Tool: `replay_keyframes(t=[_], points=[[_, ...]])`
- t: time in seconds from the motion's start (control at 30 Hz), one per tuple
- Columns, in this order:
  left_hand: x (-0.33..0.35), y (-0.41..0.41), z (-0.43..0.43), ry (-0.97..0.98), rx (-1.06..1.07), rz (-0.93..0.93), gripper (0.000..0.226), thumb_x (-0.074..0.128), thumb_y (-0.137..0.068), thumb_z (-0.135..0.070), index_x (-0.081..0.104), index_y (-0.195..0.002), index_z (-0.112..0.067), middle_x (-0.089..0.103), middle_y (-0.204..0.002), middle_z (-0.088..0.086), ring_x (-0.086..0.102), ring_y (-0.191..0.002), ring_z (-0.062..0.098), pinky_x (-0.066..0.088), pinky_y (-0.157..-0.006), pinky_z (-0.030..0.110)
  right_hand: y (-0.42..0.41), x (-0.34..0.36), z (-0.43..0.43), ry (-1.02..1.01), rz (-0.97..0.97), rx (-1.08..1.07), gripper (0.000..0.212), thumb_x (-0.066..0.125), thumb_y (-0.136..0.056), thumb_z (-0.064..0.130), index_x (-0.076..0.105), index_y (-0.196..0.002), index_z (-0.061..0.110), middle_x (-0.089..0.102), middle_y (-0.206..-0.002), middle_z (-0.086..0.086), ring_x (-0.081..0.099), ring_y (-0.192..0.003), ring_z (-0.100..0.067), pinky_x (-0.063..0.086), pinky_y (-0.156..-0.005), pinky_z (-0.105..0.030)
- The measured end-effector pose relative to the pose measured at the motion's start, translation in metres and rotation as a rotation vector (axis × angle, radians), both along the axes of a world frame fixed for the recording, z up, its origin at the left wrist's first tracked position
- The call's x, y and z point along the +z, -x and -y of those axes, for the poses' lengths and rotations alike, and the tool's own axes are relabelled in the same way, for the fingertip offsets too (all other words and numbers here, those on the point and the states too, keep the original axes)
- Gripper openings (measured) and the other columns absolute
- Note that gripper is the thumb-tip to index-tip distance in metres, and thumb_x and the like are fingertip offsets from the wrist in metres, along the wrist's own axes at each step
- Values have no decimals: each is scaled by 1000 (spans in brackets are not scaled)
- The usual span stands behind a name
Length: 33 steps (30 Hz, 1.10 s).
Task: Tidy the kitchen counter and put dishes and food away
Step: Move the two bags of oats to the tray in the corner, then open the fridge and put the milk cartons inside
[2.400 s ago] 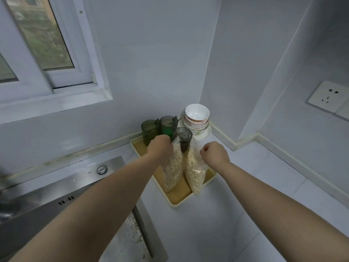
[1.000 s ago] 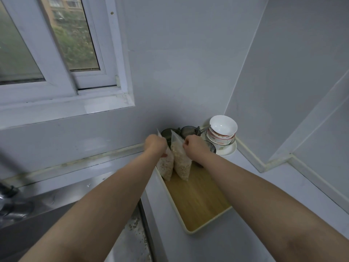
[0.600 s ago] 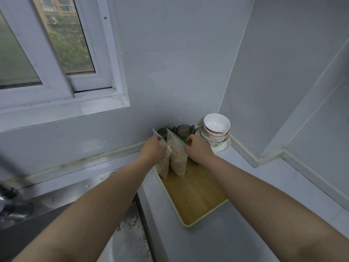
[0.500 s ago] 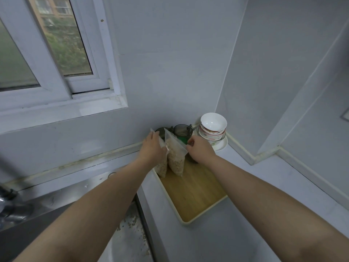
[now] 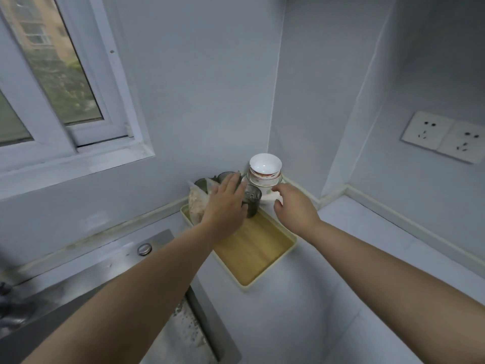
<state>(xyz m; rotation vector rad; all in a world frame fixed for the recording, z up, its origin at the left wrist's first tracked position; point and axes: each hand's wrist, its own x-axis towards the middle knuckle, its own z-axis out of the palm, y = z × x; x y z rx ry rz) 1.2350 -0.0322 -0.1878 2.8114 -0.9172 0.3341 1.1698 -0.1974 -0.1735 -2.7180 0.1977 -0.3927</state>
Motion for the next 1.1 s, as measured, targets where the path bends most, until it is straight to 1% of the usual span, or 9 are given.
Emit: replay_keyframes(t=[0.1,0.23,0.37,0.43,0.47,0.57,0.73,0.97,1.1], points=[[6,22,19,5,-72,95,66,39,-96,-35,8,-152,-19,4,-160,7,1,-147,26,7,-117,48,30,10,13,133,101,-28,44,52,-88,12,49,-132,6,47,-138,-14,42,-128,-31,34,-106,-39],[21,57,48,-45,-170,208,69,37,-96,-42,3,-152,-22,0,-160,8,-2,-147,29,5,-115,52,74,23,30,287,81,-139,54,48,-93,25,33,-144,13,21,-155,-15,19,-143,-29,14,-115,-48],[37,101,81,-2,-270,304,73,55,-87,-44,25,-149,-21,22,-156,10,20,-144,31,17,-112,56,128,37,53,344,80,-289,59,42,-96,33,24,-148,14,7,-159,-11,5,-147,-27,4,-116,-51],[43,124,94,28,-306,316,75,62,-81,-43,33,-147,-19,29,-154,11,26,-142,33,24,-109,58,157,41,62,367,75,-345,59,42,-96,35,24,-148,14,7,-159,-11,4,-147,-28,3,-115,-52],[46,136,100,27,-331,313,76,61,-82,-42,31,-147,-19,26,-155,12,23,-143,33,23,-109,58,172,43,66,372,70,-372,60,42,-95,35,25,-148,13,7,-159,-11,4,-147,-28,3,-115,-53],[51,177,120,36,-426,299,74,48,-91,-42,13,-152,-21,4,-160,9,1,-147,30,9,-113,57,224,48,77,403,50,-460,61,41,-95,37,23,-149,13,7,-159,-11,4,-147,-28,2,-115,-54],[63,263,149,28,-544,283,71,37,-96,-44,-3,-152,-25,-14,-159,4,-15,-146,25,-5,-115,53,328,56,89,433,35,-601,62,40,-95,37,21,-149,14,7,-159,-10,3,-147,-27,1,-115,-54],[66,438,174,48,-797,294,69,34,-97,-44,-3,-152,-24,-14,-159,5,-15,-146,26,-4,-115,53,528,59,88,476,-19,-854,62,43,-95,37,23,-148,13,13,-158,-12,8,-147,-28,7,-115,-56],[61,537,182,104,-908,229,67,35,-96,-44,6,-152,-22,-5,-160,6,-10,-147,25,-1,-115,54,638,52,72,497,-90,-1002,61,49,-92,37,33,-144,10,25,-154,-15,20,-144,-31,14,-112,-59]])
